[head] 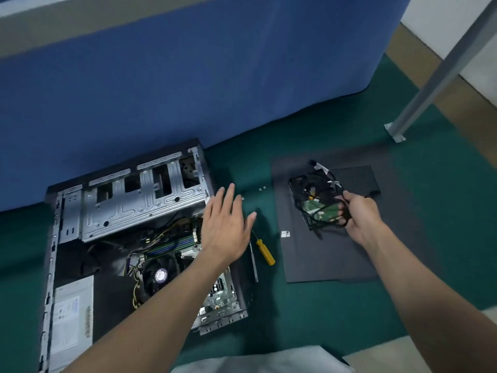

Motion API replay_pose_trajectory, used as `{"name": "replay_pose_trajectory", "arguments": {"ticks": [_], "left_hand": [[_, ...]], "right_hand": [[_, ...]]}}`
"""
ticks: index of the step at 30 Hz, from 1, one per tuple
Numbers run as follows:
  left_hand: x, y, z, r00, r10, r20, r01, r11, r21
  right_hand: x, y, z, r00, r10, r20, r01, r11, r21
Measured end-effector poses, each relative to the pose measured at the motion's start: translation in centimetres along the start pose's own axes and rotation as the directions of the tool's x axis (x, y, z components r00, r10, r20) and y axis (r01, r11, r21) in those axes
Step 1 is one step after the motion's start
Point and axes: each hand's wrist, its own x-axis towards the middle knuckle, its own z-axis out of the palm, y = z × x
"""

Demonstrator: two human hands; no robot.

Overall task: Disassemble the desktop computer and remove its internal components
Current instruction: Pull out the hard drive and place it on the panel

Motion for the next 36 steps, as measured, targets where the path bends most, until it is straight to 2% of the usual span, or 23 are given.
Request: {"name": "replay_pose_trajectory", "arguments": {"ticks": [4,7,9,12,15,17,19,20,21,23,25,26,28,31,36], "left_hand": [[0.4,0.5,0.2,0.992,-0.087,-0.088,0.084,0.996,-0.036],[0.3,0.4,0.4,0.986,-0.092,-0.142,0.087,0.995,-0.042],[0.3,0.3,0.4,0.982,-0.092,-0.166,0.084,0.995,-0.058],[0.4,0.3,0.5,0.979,-0.089,-0.184,0.082,0.995,-0.049],[0.4,0.4,0.5,0.977,-0.091,-0.192,0.084,0.995,-0.048],[0.4,0.4,0.5,0.975,-0.097,-0.199,0.090,0.995,-0.046],[0.4,0.5,0.5,0.974,-0.103,-0.201,0.096,0.994,-0.046],[0.4,0.5,0.4,0.974,-0.107,-0.201,0.098,0.994,-0.052],[0.4,0.6,0.4,0.973,-0.111,-0.204,0.100,0.993,-0.063],[0.3,0.6,0.3,0.970,-0.121,-0.211,0.103,0.990,-0.094],[0.2,0.6,0.2,0.968,-0.128,-0.214,0.100,0.985,-0.139],[0.1,0.5,0.2,0.969,-0.127,-0.214,0.091,0.981,-0.169],[-0.2,0.2,0.0,0.970,-0.111,-0.217,0.058,0.969,-0.240],[-0.7,-0.1,-0.4,0.978,-0.061,-0.198,0.001,0.957,-0.290],[-2.6,-0.2,-0.3,0.990,0.023,-0.136,-0.053,0.974,-0.219]], "right_hand": [[2.1,0.8,-0.4,1.000,0.003,-0.006,-0.002,1.000,0.022],[3.1,0.6,-0.3,1.000,-0.024,0.018,0.023,0.995,0.095],[3.6,0.3,0.0,0.997,-0.073,0.022,0.072,0.996,0.060],[4.4,0.1,0.6,0.985,-0.135,-0.108,0.111,0.973,-0.204],[5.0,0.4,1.3,0.936,-0.182,-0.302,-0.019,0.829,-0.559],[3.9,1.2,2.2,0.866,-0.288,-0.408,-0.060,0.751,-0.658],[1.9,2.8,3.2,0.742,-0.497,-0.449,0.022,0.688,-0.726],[0.8,3.9,3.7,0.690,-0.608,-0.392,0.102,0.618,-0.780],[-0.4,5.1,4.3,0.656,-0.703,-0.274,0.203,0.515,-0.833],[-2.5,7.6,5.6,0.639,-0.763,0.096,0.448,0.268,-0.853],[-3.9,9.9,7.1,0.632,-0.623,0.461,0.625,0.057,-0.779],[-4.5,10.7,7.7,0.634,-0.525,0.568,0.666,-0.003,-0.746],[-5.2,11.9,8.9,0.683,-0.377,0.625,0.669,-0.019,-0.743],[-5.4,12.1,9.7,0.773,-0.236,0.589,0.602,-0.018,-0.798],[-4.8,11.5,9.9,0.782,-0.097,0.615,0.599,-0.153,-0.786]]}}
